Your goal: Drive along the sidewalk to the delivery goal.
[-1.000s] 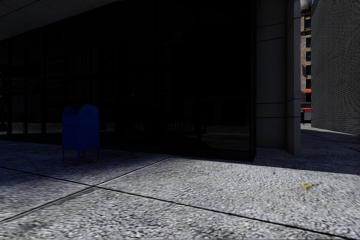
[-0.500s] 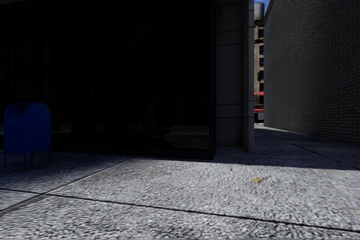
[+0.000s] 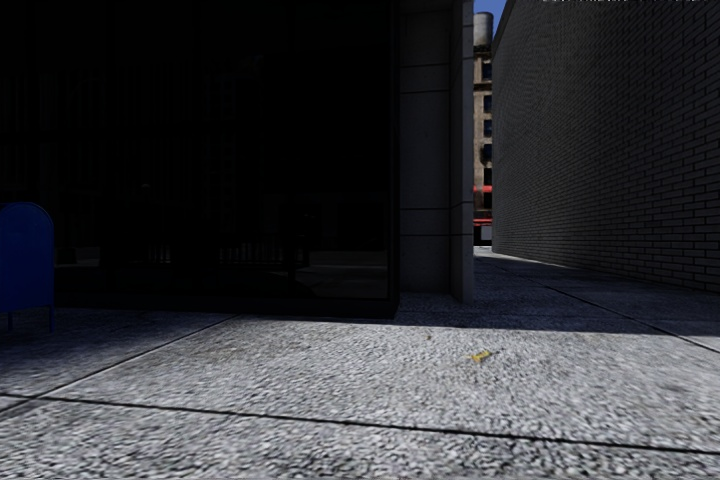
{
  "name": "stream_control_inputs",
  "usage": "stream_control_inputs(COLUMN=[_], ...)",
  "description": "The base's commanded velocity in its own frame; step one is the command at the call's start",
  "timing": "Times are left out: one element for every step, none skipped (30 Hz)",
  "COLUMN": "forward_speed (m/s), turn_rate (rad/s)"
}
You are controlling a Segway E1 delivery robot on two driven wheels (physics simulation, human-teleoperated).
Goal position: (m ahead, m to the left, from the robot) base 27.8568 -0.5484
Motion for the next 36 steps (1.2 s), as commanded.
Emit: stream_control_inputs(forward_speed=[0.0,0.0,0.0,0.0,0.0,0.09,0.21,0.21,0.33,0.44,0.59,0.59,0.69,0.72,0.76,0.76,0.78,0.85,0.9,0.9,0.92,1.0,1.04,1.04,1.04,1.05,1.05,1.05,1.05,1.06,1.06,1.06,1.06,1.06,1.06,1.06], turn_rate=[-0.29,-0.29,-0.29,-0.29,-0.29,-0.29,-0.29,-0.29,-0.31,-0.36,-0.39,-0.39,-0.4,-0.41,-0.41,-0.41,-0.41,-0.41,-0.41,-0.41,-0.41,-0.41,-0.41,-0.41,-0.41,-0.41,-0.41,-0.41,-0.41,-0.42,-0.42,-0.43,-0.44,-0.44,-0.44,-0.45])
